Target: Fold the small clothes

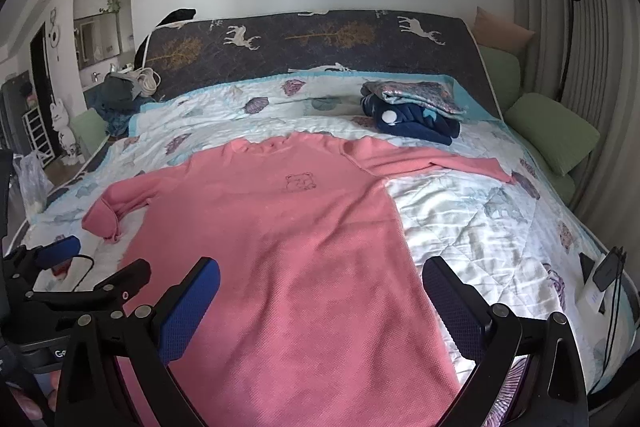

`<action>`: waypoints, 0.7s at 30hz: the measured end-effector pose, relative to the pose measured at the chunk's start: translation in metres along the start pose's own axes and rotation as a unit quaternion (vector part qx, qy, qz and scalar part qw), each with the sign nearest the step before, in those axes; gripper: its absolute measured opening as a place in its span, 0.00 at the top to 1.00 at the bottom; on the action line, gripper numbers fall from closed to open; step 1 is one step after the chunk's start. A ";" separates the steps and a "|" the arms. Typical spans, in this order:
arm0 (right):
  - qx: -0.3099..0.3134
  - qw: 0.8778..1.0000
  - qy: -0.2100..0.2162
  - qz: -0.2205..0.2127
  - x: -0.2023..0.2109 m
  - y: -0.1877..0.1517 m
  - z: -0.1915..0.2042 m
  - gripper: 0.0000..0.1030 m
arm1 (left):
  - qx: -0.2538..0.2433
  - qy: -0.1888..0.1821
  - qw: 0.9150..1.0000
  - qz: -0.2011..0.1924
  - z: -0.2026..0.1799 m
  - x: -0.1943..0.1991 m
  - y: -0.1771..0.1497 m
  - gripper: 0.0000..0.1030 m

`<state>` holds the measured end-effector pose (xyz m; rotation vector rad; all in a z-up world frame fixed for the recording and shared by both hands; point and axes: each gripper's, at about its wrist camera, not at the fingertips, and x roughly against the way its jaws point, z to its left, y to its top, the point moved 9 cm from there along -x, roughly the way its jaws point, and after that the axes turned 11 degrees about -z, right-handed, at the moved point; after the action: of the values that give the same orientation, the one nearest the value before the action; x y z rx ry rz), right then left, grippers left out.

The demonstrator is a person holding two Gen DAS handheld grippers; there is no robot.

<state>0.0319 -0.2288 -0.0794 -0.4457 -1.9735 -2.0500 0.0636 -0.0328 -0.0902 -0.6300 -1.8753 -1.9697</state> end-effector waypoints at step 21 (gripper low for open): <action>-0.007 1.000 -0.003 -0.002 0.003 -0.006 0.001 0.00 | 0.003 -0.004 1.000 0.000 -0.001 0.003 -0.005 0.00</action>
<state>0.0269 -0.2278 -0.0837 -0.4509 -1.9670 -2.0684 0.0584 -0.0331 -0.0933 -0.6376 -1.8854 -1.9644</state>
